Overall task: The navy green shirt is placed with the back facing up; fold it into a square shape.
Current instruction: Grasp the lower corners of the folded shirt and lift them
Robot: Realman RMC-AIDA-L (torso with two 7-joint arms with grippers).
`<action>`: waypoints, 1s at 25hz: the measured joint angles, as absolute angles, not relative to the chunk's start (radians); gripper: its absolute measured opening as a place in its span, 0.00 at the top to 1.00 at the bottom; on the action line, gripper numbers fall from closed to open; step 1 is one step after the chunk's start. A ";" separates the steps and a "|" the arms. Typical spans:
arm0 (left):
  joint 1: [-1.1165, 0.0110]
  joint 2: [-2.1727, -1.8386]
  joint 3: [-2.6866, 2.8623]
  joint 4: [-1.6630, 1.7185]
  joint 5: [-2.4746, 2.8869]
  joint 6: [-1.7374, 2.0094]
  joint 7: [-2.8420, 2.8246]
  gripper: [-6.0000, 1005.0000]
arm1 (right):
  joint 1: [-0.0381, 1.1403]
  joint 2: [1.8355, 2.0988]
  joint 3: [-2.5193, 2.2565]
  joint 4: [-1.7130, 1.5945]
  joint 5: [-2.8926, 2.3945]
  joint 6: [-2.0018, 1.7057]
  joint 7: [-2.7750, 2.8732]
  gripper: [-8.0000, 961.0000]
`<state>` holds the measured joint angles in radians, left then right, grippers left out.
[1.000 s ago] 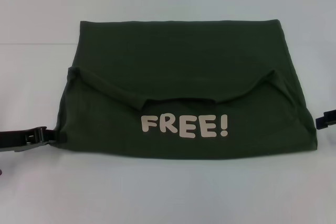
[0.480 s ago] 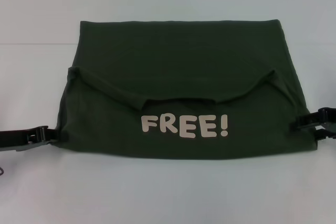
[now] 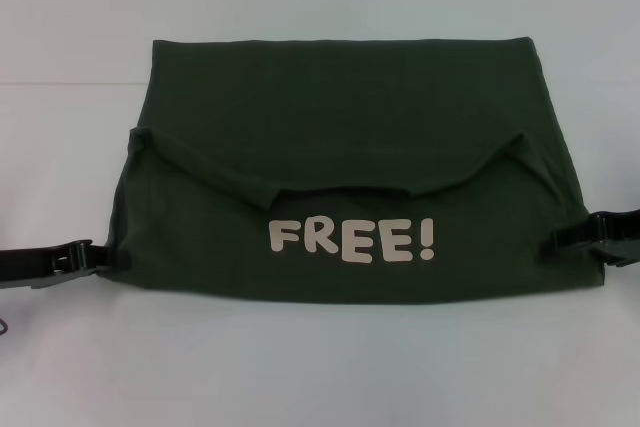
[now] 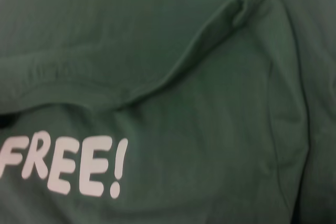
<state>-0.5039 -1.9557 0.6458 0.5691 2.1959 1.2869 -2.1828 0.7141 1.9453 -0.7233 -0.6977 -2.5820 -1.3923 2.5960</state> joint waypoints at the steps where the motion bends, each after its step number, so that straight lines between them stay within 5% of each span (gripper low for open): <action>1: -0.503 -1.956 0.646 0.569 2.196 1.287 -2.183 0.96 | 0.714 1.946 -0.734 -0.698 -2.582 -1.388 2.595 0.12; 9: -0.503 -1.956 0.645 0.571 2.194 1.287 -2.181 0.96 | 0.715 1.950 -0.749 -0.698 -2.582 -1.381 2.595 0.33; 19: -0.507 -1.956 0.635 0.572 2.193 1.287 -2.182 0.96 | 0.716 1.945 -0.742 -0.704 -2.581 -1.382 2.601 0.79; 25: -0.508 -1.954 0.635 0.575 2.193 1.294 -2.183 0.96 | 0.714 1.940 -0.740 -0.702 -2.579 -1.381 2.595 0.89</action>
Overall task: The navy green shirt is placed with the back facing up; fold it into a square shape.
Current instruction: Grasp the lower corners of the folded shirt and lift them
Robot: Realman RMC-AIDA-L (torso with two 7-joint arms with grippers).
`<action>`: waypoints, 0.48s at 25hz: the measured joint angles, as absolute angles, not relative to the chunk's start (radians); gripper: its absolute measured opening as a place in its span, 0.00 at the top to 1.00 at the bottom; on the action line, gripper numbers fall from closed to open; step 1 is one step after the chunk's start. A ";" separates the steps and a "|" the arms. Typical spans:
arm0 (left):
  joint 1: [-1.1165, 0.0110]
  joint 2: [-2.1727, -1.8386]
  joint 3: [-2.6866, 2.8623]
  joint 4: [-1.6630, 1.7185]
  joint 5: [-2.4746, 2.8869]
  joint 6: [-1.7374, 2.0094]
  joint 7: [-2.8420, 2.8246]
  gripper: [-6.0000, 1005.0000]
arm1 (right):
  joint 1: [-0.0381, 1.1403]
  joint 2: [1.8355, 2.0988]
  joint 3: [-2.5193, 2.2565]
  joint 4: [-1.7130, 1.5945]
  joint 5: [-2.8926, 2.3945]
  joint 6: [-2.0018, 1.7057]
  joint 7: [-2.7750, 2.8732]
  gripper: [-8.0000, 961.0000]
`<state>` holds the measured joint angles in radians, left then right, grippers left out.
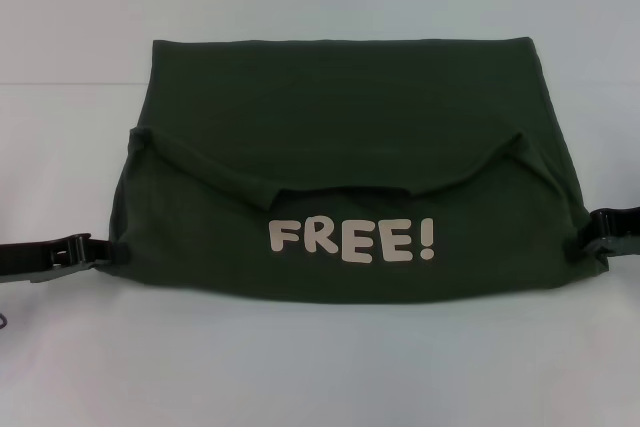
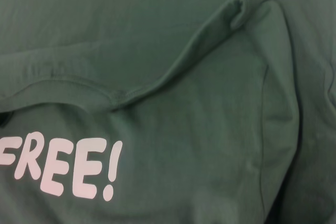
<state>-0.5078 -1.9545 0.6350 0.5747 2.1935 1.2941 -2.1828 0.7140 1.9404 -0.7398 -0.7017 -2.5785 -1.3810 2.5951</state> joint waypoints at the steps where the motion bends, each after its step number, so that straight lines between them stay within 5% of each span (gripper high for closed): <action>1: -0.508 -1.954 0.635 0.575 2.193 1.297 -2.182 0.96 | 0.714 1.940 -0.742 -0.702 -2.579 -1.382 2.594 0.90; 12: -0.498 -1.926 0.635 0.580 2.207 1.457 -2.213 0.96 | 0.700 1.917 -0.748 -0.711 -2.584 -1.570 2.470 0.96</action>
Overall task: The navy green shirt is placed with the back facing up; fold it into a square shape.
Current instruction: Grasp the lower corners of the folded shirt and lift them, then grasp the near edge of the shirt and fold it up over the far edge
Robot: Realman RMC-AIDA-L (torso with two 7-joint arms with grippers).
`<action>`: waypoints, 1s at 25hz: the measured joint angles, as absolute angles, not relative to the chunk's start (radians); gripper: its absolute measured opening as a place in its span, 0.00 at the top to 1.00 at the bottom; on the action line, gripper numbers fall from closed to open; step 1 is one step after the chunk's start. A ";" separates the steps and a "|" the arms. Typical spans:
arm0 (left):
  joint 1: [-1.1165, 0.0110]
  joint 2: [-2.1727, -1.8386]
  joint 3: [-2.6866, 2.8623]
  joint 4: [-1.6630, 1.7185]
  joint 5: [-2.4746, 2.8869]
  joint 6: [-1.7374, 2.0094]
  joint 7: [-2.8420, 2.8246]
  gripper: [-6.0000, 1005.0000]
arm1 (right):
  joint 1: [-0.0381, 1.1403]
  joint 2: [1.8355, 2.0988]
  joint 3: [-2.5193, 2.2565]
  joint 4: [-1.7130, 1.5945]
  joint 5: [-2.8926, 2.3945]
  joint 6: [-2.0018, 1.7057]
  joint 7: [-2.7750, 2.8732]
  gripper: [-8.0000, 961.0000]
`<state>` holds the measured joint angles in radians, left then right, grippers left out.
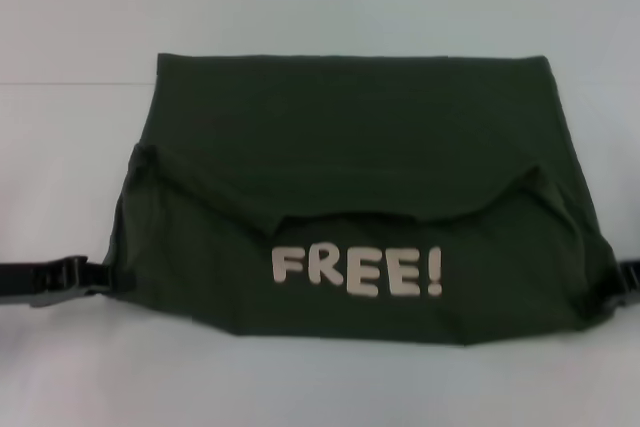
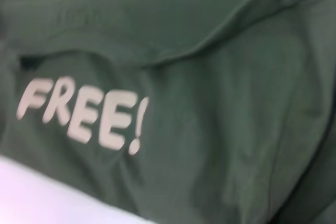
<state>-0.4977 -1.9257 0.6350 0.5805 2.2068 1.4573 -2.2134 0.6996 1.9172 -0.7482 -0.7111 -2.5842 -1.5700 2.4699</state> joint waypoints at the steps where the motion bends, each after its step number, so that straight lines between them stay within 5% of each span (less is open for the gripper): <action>1: -0.494 -1.922 0.635 0.584 2.213 1.477 -2.223 0.96 | 0.693 1.914 -0.748 -0.711 -2.585 -1.606 2.449 0.95; 7: -0.470 -1.908 0.631 0.619 2.309 1.673 -2.253 0.96 | 0.645 1.905 -0.758 -0.702 -2.600 -1.779 2.283 0.95; 16: -0.451 -1.908 0.629 0.644 2.462 1.993 -2.185 0.96 | 0.595 1.966 -0.773 -0.699 -2.762 -1.935 2.058 0.93; 25: -0.458 -1.903 0.565 0.642 2.470 2.027 -2.172 0.96 | 0.601 1.970 -0.749 -0.675 -2.764 -1.939 2.039 0.92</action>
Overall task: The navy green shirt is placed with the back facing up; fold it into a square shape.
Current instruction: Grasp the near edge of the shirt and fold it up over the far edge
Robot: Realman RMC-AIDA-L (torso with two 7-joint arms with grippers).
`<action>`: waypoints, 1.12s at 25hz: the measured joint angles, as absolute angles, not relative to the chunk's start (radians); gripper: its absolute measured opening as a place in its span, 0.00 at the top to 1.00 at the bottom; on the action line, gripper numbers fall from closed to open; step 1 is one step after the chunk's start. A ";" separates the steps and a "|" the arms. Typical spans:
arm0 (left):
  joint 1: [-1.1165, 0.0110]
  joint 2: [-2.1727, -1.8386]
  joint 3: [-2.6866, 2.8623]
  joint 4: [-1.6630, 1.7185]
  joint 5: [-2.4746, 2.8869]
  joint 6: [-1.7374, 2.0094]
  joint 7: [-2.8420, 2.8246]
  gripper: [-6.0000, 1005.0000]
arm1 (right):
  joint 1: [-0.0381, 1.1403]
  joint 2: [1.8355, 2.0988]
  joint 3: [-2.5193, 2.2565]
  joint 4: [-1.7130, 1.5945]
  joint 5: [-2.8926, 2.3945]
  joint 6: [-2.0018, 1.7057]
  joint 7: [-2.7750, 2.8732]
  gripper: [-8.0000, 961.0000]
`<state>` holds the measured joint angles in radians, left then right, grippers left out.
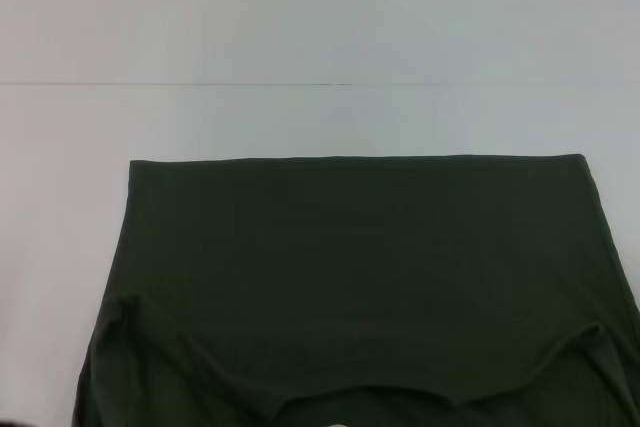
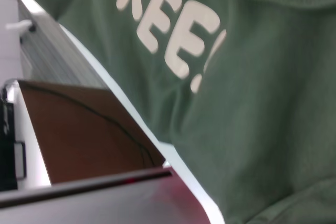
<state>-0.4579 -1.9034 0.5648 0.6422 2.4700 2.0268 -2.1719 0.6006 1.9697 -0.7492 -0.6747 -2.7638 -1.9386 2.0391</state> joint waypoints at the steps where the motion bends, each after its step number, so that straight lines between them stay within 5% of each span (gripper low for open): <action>1: -0.463 -1.900 0.538 0.641 2.467 2.028 -2.172 0.96 | 0.603 1.969 -0.730 -0.674 -2.760 -1.945 2.042 0.92; 7: -0.511 -1.868 0.357 0.610 2.452 2.023 -2.186 0.96 | 0.619 1.937 -0.557 -0.673 -2.716 -1.965 2.083 0.91; 15: -0.558 -1.866 0.126 0.582 2.441 1.858 -2.248 0.96 | 0.617 1.854 -0.376 -0.599 -2.524 -1.855 2.251 0.90; 23: -0.565 -1.897 0.120 0.501 2.317 1.618 -2.230 0.96 | 0.606 1.859 -0.348 -0.543 -2.349 -1.631 2.317 0.89; 28: -0.580 -1.949 0.120 0.500 2.281 1.483 -2.181 0.96 | 0.599 1.897 -0.342 -0.518 -2.282 -1.462 2.288 0.88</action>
